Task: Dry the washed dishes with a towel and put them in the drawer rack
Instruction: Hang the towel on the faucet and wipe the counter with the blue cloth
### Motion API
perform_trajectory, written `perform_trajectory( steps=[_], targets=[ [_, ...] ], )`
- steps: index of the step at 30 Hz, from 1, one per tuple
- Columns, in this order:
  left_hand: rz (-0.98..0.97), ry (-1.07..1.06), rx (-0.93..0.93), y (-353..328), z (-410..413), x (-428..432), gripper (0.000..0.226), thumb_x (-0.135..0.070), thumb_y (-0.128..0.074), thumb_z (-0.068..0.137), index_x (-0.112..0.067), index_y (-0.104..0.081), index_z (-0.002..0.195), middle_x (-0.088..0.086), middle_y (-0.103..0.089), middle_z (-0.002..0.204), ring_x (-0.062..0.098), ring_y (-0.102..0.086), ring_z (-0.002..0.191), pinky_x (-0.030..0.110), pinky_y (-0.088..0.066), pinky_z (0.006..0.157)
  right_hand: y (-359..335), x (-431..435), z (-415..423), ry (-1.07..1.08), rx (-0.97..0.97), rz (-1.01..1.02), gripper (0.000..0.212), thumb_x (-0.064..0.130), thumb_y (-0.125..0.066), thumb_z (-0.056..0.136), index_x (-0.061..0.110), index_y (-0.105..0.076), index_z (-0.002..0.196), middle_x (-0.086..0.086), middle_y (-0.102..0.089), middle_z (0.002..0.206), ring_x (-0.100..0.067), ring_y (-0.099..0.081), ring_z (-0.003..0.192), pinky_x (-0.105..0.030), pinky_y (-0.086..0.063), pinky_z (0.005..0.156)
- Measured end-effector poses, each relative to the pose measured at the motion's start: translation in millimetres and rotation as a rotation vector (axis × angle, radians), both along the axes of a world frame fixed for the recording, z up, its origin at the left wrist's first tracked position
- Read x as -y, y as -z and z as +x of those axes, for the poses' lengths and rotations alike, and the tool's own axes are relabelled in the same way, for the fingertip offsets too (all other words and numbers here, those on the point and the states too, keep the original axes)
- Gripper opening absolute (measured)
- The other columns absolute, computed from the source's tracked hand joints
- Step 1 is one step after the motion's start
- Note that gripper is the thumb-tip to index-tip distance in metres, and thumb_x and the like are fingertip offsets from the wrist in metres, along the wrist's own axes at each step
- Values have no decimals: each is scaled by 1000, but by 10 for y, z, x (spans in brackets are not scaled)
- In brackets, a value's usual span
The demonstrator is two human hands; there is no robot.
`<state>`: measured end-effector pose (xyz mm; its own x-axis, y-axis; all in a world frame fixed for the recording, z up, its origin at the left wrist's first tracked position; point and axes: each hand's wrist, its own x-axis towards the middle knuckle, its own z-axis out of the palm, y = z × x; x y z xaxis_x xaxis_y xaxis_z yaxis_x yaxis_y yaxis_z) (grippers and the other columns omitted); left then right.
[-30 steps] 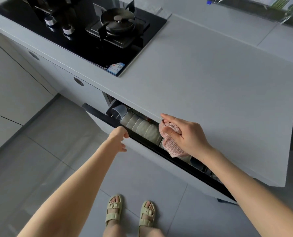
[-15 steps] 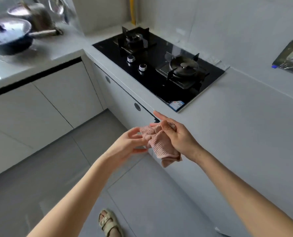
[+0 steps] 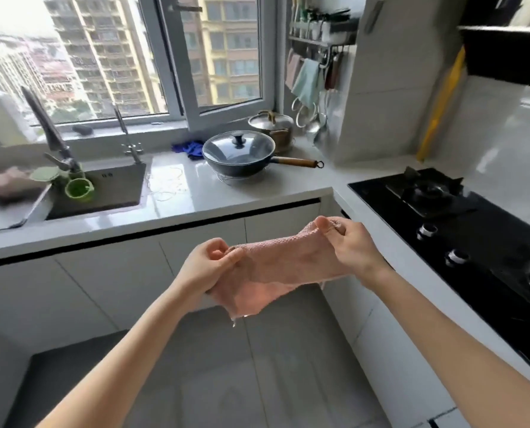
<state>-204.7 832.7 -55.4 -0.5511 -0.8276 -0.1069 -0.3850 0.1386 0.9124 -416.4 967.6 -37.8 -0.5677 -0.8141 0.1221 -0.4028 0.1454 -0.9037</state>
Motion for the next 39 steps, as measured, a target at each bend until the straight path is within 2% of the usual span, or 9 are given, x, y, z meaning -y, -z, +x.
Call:
perform_trajectory(
  steps=[2, 5, 10, 12, 18, 23, 26, 30, 39],
  targets=[
    [-69, -19, 35, -98, 191, 443, 26, -33, -66, 86, -10, -57, 81, 4, -69, 71, 15, -55, 61, 26, -43, 54, -113, 535, 66, 23, 38, -70, 60, 58, -56, 77, -1, -56, 70, -7, -49, 67, -17, -44, 66, -30, -35, 64],
    [-61, 10, 118, -206, 479, 1081, 16, -29, -68, 86, -15, -59, 84, -2, -72, 75, 10, -60, 64, 24, -45, 59, -272, 1328, 171, -28, 123, -133, 44, 50, -67, 75, 12, -53, 58, -3, -55, 63, -13, -46, 62, -29, -37, 63],
    [-32, 46, 196, -334, 867, 2109, 14, -13, -74, 79, -22, -66, 85, 0, -73, 76, 9, -62, 67, 21, -48, 63, -440, 2670, 207, -338, 209, -104, 8, 19, -77, 77, 15, -71, 80, 6, -71, 72, -10, -64, 72, -22, -52, 69],
    [-46, 33, 256, -408, 961, 2516, 14, -12, -75, 76, -20, -69, 86, -2, -72, 76, 8, -63, 68, 20, -49, 63, -514, 3199, 153, -523, 177, -30, 25, 11, -79, 71, 6, -70, 94, 3, -70, 77, -10, -64, 75, -18, -51, 67],
    [-49, -6, 477, -650, 1150, 3647, 7, -16, -76, 72, -18, -72, 66, -6, -63, 64, 5, -55, 61, 15, -43, 58, -939, 4830, 161, -765, 50, 57, 7, 2, -73, 79, 7, -74, 84, 5, -67, 63, -4, -57, 58, -15, -43, 55],
    [-15, -242, 372, -939, 1482, 4582, 19, -23, -77, 76, -6, -73, 83, -3, -66, 67, 9, -59, 63, 17, -47, 53, -1148, 6187, 433, -704, 6, 26, 32, 35, -83, 66, 11, -76, 86, -29, -67, 83, -19, -53, 72, -50, -53, 80],
    [12, -295, 227, -1046, 1803, 5118, 16, -24, -76, 78, -13, -65, 74, -6, -66, 64, 6, -60, 64, 14, -43, 55, -1144, 6802, 702, -734, 106, -6, 6, 16, -76, 78, 22, -74, 79, -2, -71, 72, -15, -62, 74, -31, -52, 76],
    [-2, -379, 79, -1102, 2238, 5892, 21, -19, -74, 80, -17, -53, 75, -7, -63, 63, 11, -58, 64, 20, -41, 50, -1011, 7547, 1134, -701, 188, -29, 9, 11, -73, 81, 13, -68, 88, -4, -65, 74, -17, -61, 64, -28, -53, 57],
    [-30, -573, -124, -1314, 3159, 7889, 13, -6, -70, 80, -14, -62, 86, -1, -64, 73, 14, -58, 70, 26, -48, 60, -968, 9243, 2043, -538, 409, -52, 12, 9, -72, 81, 8, -70, 92, -4, -66, 76, -11, -61, 61, -22, -47, 54]
  ],
)
